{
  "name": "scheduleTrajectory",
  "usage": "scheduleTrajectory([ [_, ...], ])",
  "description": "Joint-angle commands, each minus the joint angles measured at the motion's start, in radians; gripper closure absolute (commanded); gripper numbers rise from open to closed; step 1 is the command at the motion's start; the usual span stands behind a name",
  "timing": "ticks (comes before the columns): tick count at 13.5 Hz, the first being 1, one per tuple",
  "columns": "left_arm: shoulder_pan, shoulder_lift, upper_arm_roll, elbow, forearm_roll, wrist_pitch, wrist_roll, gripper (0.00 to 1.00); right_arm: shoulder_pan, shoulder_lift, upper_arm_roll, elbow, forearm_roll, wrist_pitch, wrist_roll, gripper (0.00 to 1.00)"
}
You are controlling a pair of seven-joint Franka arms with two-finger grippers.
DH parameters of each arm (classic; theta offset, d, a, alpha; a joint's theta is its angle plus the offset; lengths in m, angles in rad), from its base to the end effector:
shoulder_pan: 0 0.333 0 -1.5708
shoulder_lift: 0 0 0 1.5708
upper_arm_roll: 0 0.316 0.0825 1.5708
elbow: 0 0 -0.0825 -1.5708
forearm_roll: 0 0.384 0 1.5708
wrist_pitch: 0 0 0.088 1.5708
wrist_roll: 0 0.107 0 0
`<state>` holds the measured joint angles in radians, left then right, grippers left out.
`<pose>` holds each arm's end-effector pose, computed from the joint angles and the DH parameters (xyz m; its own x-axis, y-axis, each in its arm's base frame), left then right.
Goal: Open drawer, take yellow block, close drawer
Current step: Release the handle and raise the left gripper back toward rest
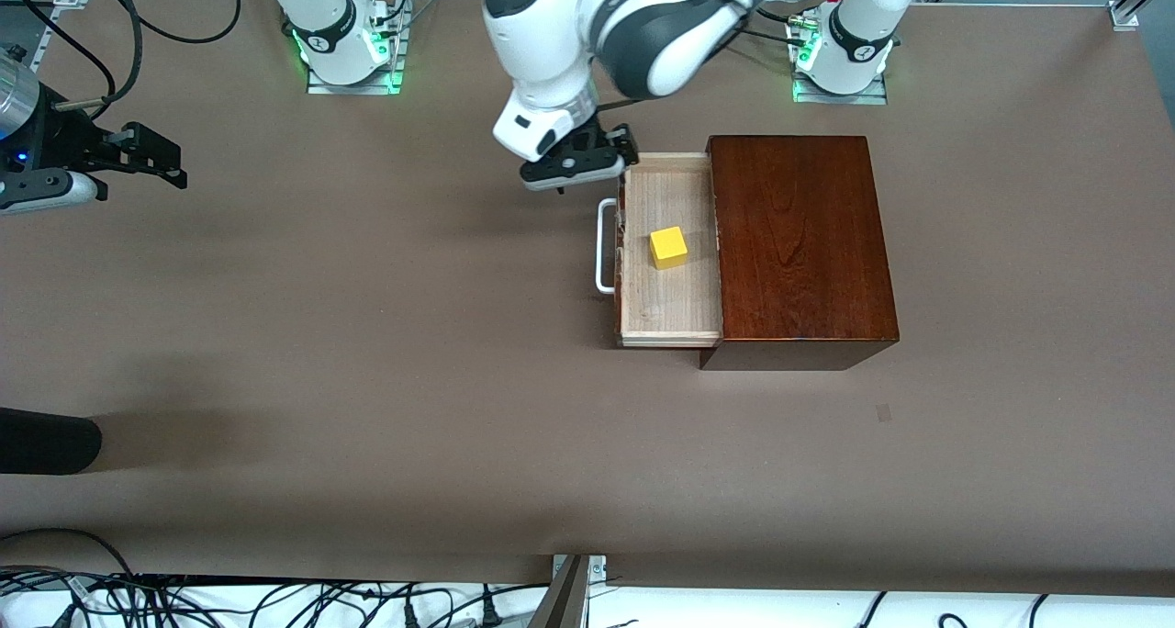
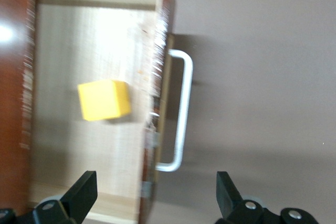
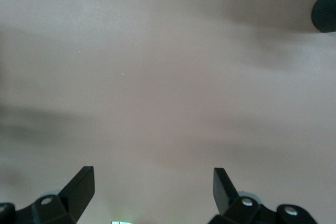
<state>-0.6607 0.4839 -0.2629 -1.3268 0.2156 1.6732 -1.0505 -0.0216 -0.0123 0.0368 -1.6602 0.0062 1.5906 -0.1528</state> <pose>0.4559 -0.5111 0.4537 0.9936 0.1118 0.0166 0.1130 -0.9822 -0.1498 0.5495 0.0091 0.5908 0.9844 0.1670 -0.0557 0.1665 -0.9859 -0.0144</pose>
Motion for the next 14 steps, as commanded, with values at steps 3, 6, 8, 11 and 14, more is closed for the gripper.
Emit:
scheduleTrajectory([
  [3, 0.240, -0.192, -0.012, -0.086, -0.134, -0.065, 0.240, 0.00, -0.003, 0.003, 0.006, 0.013, 0.009, -0.008, 0.010, 0.00],
  [6, 0.381, -0.304, -0.012, -0.130, -0.159, -0.154, 0.410, 0.00, 0.000, 0.000, 0.015, 0.019, 0.020, 0.002, 0.027, 0.00],
  [8, 0.467, -0.369, -0.006, -0.166, -0.162, -0.179, 0.539, 0.00, 0.005, 0.005, 0.017, 0.033, 0.092, 0.002, 0.061, 0.00],
  [11, 0.611, -0.464, 0.008, -0.238, -0.214, -0.199, 0.729, 0.00, 0.044, 0.029, 0.061, 0.056, 0.107, 0.005, 0.186, 0.00],
  [14, 0.639, -0.499, 0.111, -0.281, -0.237, -0.196, 0.887, 0.00, 0.087, 0.055, 0.113, 0.088, 0.100, 0.005, 0.387, 0.00],
])
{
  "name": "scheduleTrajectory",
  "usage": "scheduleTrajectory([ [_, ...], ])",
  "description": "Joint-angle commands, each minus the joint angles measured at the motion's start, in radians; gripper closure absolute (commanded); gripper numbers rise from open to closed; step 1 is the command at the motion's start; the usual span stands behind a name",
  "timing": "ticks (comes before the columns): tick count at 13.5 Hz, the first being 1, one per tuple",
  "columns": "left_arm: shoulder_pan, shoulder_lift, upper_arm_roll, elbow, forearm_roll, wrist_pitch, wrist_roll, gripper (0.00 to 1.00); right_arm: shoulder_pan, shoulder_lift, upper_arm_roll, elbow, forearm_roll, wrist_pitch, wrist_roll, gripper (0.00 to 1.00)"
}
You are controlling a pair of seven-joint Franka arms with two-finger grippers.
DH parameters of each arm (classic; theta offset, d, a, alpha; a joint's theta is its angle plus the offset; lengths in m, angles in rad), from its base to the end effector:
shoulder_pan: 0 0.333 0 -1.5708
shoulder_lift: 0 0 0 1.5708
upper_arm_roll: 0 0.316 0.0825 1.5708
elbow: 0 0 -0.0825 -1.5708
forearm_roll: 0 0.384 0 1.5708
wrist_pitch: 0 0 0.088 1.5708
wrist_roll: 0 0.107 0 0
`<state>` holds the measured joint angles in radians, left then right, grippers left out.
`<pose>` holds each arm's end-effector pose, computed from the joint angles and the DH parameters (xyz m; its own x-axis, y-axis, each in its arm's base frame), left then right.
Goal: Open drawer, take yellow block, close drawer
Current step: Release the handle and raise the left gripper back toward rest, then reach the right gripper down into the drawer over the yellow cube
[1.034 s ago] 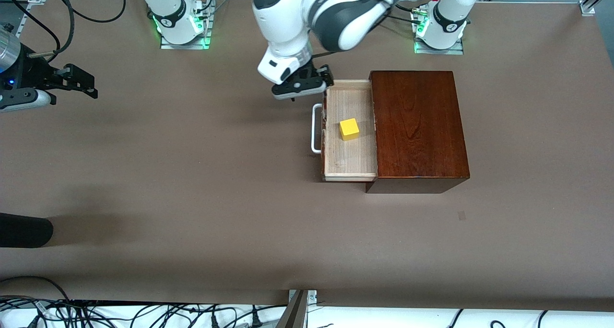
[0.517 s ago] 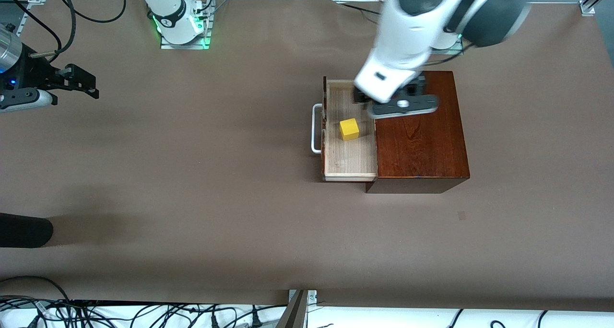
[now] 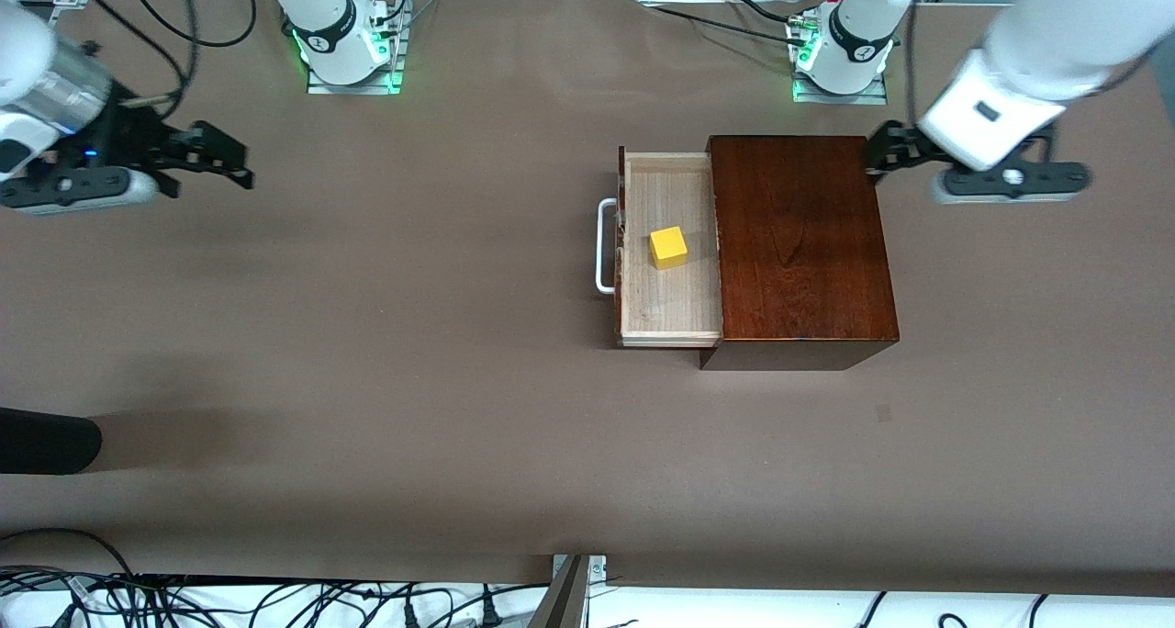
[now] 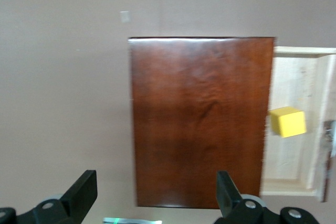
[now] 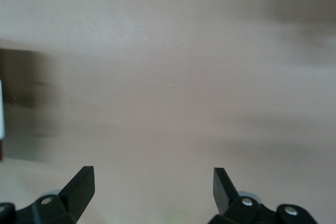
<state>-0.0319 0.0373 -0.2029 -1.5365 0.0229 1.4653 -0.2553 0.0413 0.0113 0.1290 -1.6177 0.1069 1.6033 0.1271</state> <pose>0.5401 -0.1242 0.6116 0.9947 0.0234 -0.1001 0.0193 -0.9989 -0.0420 0.5495 0.1054 0.5995 0.9984 0.0404 -0.0393 0.0361 -0.9939 -0.1038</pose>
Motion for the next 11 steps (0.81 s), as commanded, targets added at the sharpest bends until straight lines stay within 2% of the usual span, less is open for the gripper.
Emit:
scheduleTrajectory([
  [1, 0.010, -0.068, 0.088, -0.091, -0.052, 0.018, 0.131, 0.00, 0.047, 0.035, 0.038, 0.045, -0.006, -0.008, 0.176, 0.00],
  [3, 0.026, -0.073, 0.106, -0.097, -0.054, 0.010, 0.146, 0.00, 0.113, 0.039, 0.047, 0.048, -0.035, -0.006, 0.345, 0.00],
  [7, 0.035, -0.065, 0.105, -0.086, -0.072, 0.017, 0.148, 0.00, 0.259, 0.108, 0.047, 0.050, -0.036, 0.064, 0.683, 0.00],
  [11, 0.038, -0.059, 0.108, -0.083, -0.060, 0.020, 0.163, 0.00, 0.446, 0.248, 0.047, 0.177, -0.133, 0.104, 1.107, 0.00],
])
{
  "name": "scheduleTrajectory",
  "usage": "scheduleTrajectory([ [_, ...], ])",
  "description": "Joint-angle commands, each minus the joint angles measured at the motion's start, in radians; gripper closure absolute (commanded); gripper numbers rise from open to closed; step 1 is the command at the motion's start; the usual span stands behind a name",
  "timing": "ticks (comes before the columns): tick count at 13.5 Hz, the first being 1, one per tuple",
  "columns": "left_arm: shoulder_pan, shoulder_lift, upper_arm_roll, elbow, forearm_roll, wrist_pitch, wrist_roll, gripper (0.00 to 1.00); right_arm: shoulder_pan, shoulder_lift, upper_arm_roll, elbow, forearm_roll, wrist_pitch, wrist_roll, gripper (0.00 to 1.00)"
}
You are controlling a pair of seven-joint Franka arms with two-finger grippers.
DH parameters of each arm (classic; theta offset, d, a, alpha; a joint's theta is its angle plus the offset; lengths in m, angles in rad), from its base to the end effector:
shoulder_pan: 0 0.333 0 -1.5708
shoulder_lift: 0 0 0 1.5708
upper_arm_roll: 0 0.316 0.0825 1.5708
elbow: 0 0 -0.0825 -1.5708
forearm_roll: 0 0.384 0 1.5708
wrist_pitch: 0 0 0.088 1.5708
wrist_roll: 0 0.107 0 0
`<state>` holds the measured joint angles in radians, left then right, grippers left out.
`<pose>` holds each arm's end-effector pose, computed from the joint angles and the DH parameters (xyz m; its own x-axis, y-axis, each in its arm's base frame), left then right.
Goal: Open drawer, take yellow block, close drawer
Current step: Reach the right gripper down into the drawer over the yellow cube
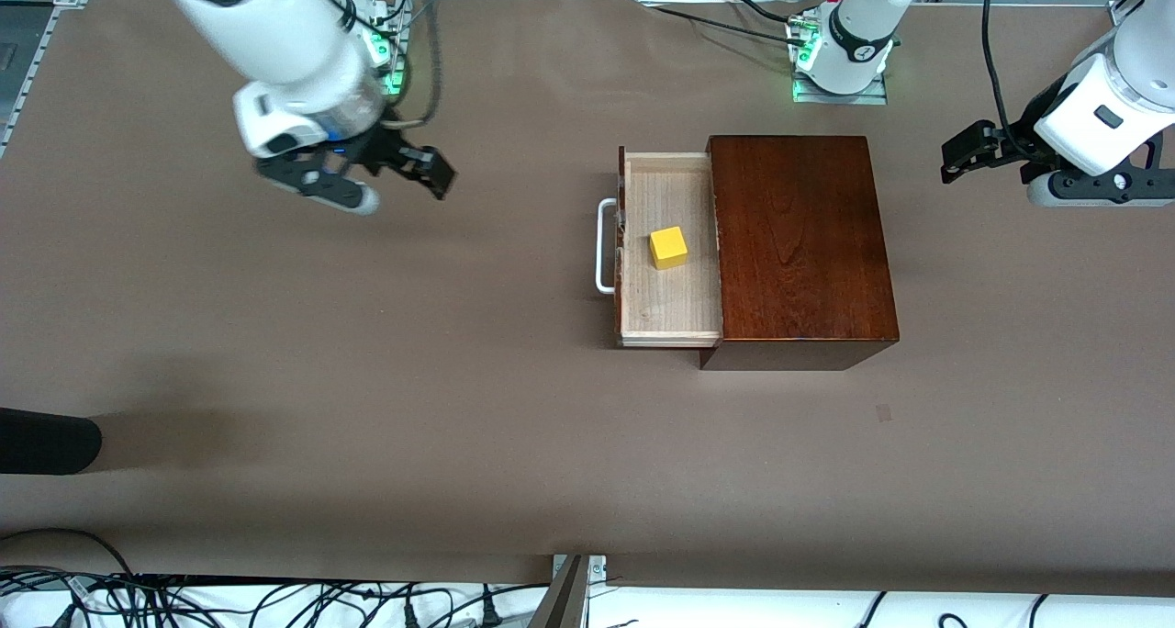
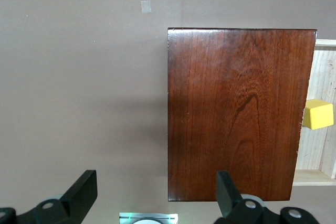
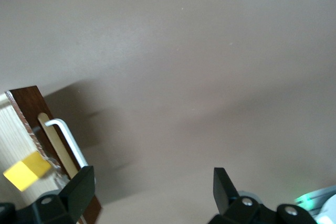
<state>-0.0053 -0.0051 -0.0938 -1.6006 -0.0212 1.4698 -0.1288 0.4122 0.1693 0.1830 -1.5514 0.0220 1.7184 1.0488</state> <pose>0.5378 -0.0561 0.6052 0.9915 0.0284 -0.1270 0.0292 -0.9996 0.0044 0.5116 0.3390 0.5493 0.8957 -0.4424 -0.0453 -0.4438 -0.8957 -0.0264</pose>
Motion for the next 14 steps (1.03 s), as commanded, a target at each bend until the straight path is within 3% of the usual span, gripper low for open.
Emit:
scheduleTrajectory([
  [1, 0.024, -0.018, 0.000, -0.016, -0.017, 0.015, 0.040, 0.00, 0.106, 0.139, -0.007, 0.166, -0.059, -0.013, 0.283, 0.00],
  [8, 0.067, -0.015, -0.001, -0.012, -0.026, 0.015, 0.090, 0.00, 0.273, 0.476, -0.019, 0.543, -0.067, 0.009, 0.831, 0.00],
  [14, 0.067, -0.013, -0.007, -0.013, -0.028, 0.017, 0.089, 0.00, 0.391, 0.593, -0.033, 0.559, -0.068, 0.150, 1.319, 0.00],
])
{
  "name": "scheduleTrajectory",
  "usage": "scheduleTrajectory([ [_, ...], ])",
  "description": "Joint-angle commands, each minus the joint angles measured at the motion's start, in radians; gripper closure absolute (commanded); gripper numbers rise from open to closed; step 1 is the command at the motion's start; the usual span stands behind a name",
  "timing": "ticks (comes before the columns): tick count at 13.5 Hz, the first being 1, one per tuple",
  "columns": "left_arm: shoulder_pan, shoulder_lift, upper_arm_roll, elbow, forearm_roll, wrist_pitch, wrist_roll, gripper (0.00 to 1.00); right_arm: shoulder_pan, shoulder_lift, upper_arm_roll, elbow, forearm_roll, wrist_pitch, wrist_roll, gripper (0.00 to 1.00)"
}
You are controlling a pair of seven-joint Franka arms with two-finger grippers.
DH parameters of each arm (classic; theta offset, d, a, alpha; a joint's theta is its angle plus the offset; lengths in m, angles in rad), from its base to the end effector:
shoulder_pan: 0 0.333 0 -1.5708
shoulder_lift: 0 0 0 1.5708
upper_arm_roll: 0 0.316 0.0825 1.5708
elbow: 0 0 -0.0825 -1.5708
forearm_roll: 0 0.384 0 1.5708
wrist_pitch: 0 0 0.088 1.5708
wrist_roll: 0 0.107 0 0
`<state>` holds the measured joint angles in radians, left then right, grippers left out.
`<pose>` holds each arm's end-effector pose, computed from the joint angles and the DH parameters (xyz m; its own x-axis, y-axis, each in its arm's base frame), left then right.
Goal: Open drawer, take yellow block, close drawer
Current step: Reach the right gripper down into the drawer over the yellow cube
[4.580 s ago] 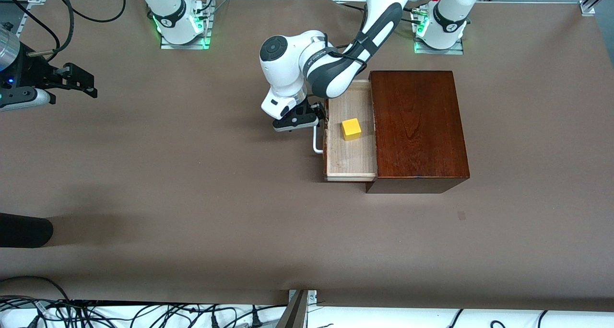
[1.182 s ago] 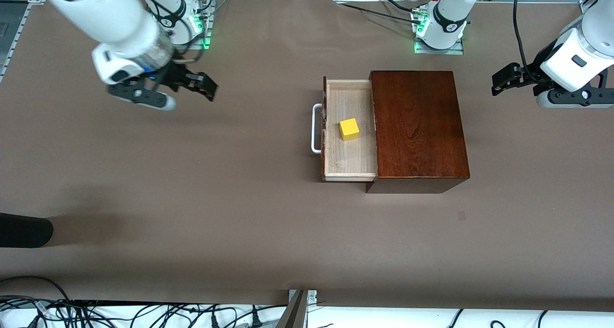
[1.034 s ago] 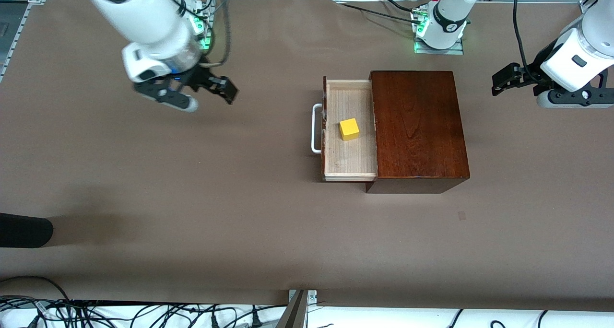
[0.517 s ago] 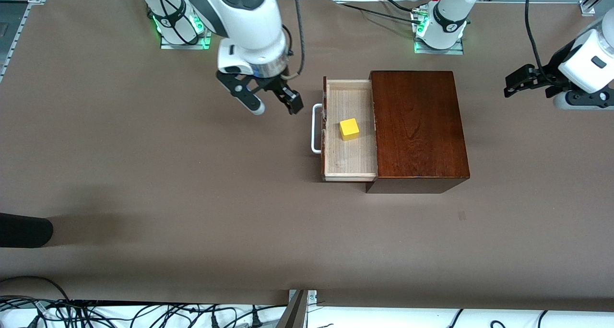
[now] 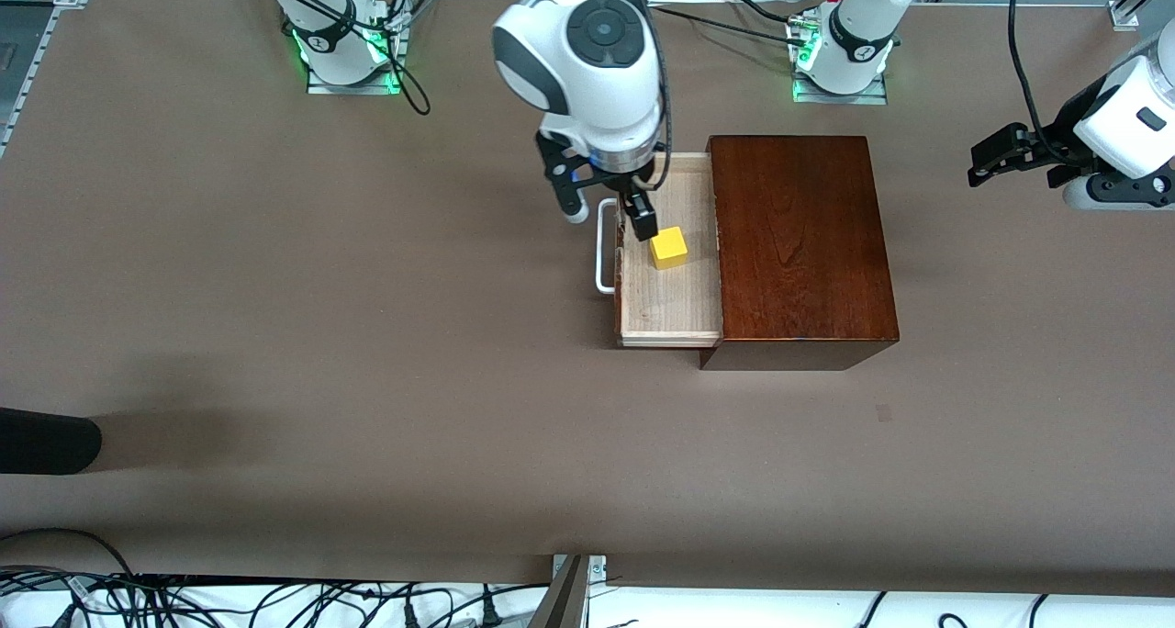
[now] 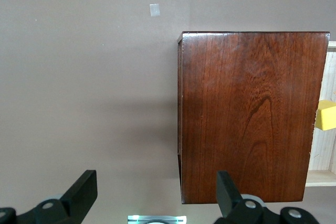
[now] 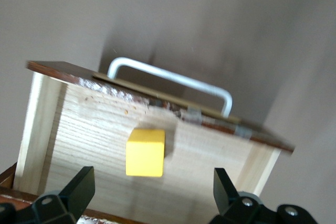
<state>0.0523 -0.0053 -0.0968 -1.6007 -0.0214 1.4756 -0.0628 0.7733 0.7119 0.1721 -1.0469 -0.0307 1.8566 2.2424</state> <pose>0.5407 -0.0267 0.6057 0.9926 0.0166 -0.1206 0.0184 -0.9997 0.0133 0.4801 0.5878 0.4344 0.2317 -0.9641 -0.1295 -0.9728 -0.2295 -0.0314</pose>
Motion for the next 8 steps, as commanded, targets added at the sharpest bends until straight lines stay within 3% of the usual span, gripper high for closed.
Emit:
scheduleTrajectory([
  [1, 0.009, -0.015, -0.006, -0.012, -0.028, 0.009, 0.024, 0.00, 0.058, 0.081, -0.043, 0.067, -0.023, 0.027, 0.187, 0.00],
  [3, 0.009, -0.013, -0.006, -0.010, -0.028, 0.011, 0.024, 0.00, 0.119, 0.130, -0.109, 0.087, -0.034, 0.070, 0.238, 0.00],
  [8, 0.009, -0.004, -0.006, -0.010, -0.031, 0.011, 0.023, 0.00, 0.142, 0.178, -0.112, 0.093, -0.034, 0.110, 0.301, 0.00],
])
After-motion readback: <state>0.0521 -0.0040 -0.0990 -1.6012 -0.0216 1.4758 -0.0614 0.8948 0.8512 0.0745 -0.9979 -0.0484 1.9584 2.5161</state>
